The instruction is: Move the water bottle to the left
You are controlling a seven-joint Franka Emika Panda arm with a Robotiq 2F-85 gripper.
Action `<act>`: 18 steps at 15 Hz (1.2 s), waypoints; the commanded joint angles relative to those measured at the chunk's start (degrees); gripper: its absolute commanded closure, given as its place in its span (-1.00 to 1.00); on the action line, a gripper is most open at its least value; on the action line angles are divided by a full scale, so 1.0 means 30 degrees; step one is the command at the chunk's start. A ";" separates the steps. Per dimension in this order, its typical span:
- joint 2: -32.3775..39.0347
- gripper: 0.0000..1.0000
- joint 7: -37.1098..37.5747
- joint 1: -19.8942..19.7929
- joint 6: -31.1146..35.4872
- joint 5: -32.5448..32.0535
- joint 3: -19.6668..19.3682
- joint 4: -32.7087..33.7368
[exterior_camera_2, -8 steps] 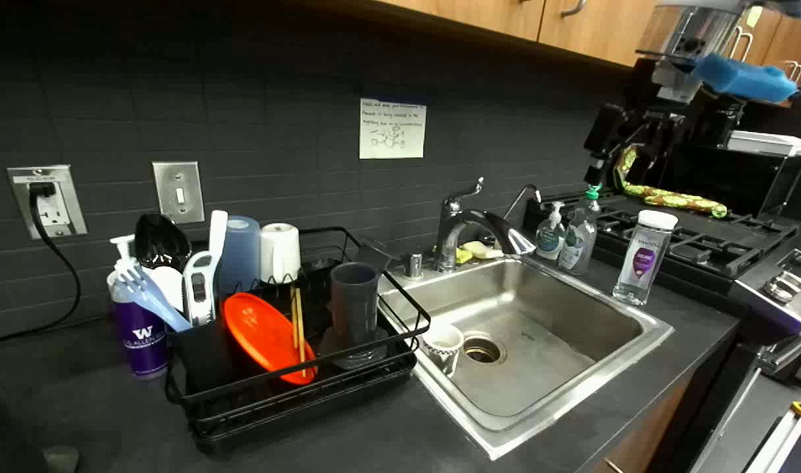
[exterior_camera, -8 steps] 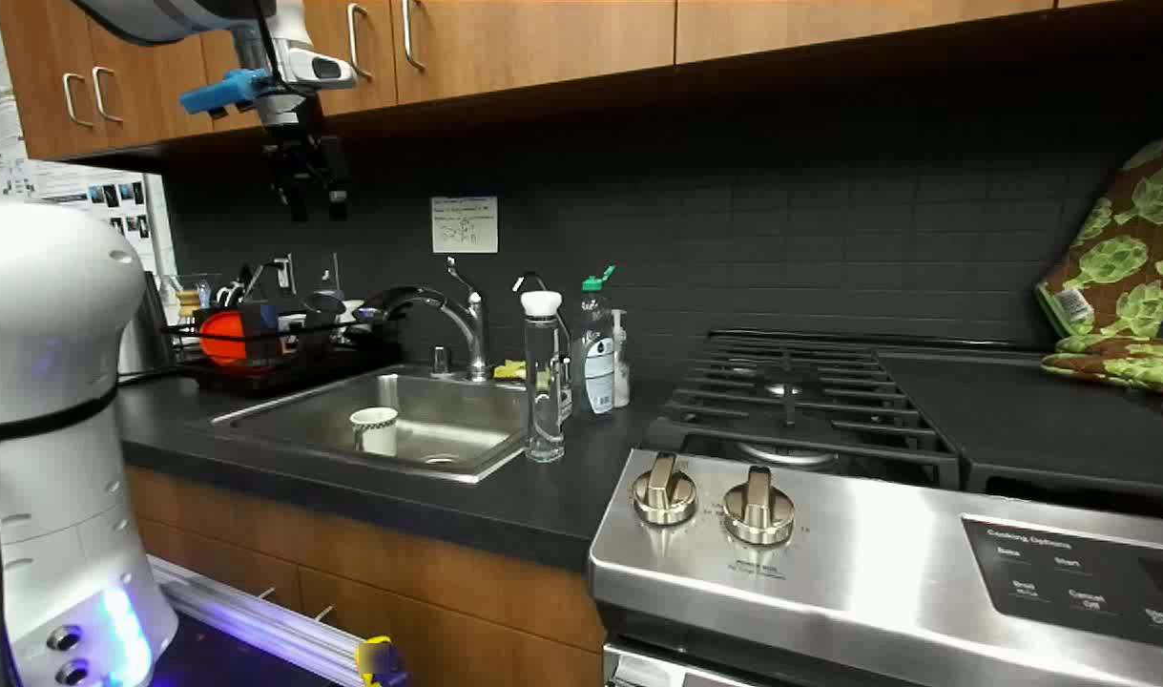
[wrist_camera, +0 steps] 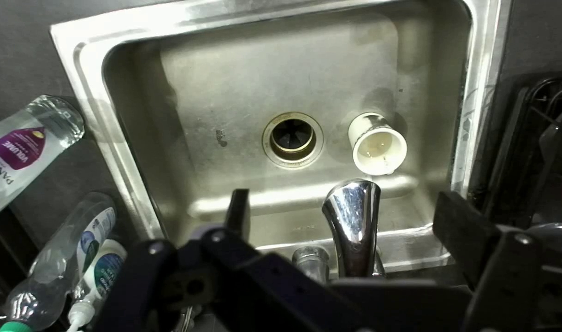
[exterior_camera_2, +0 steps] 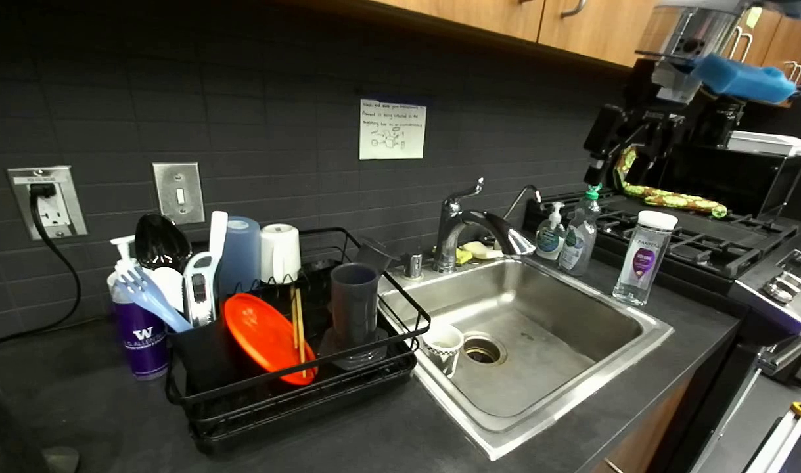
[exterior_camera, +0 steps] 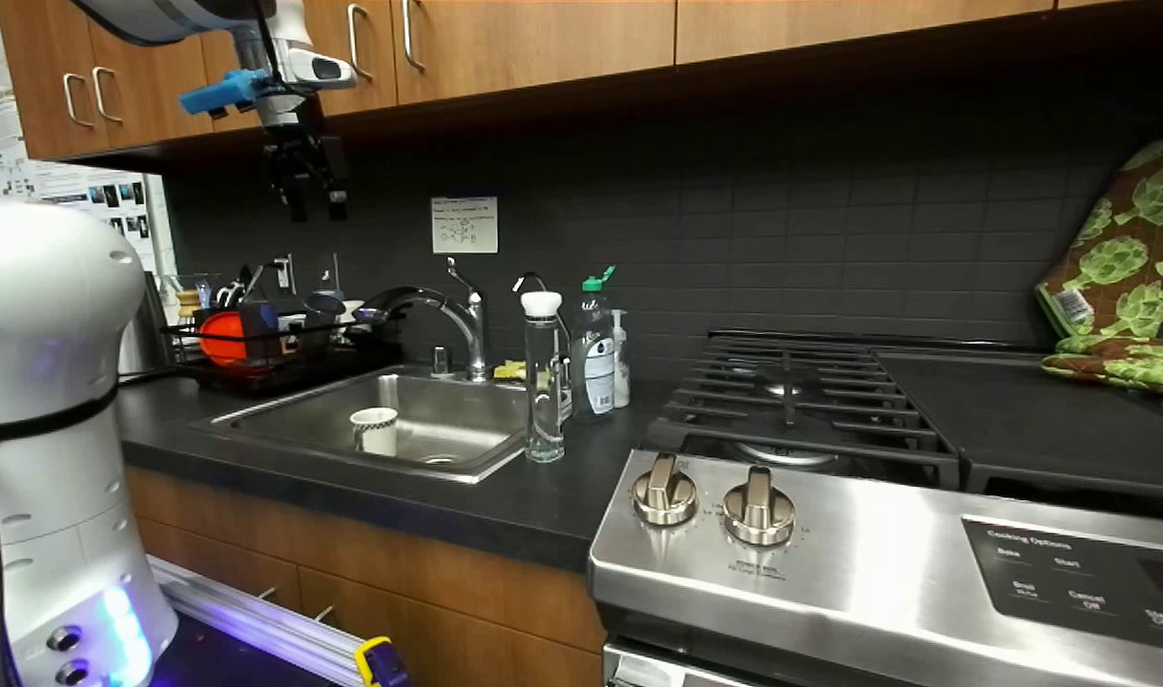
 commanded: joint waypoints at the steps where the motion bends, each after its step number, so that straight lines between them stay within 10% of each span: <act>1: 0.0009 -1.00 -0.0037 -0.0057 -0.0032 0.0029 0.0035 0.0032; 18: 0.2714 -1.00 -0.7439 -0.1540 -0.0063 -0.4814 -0.4536 0.1770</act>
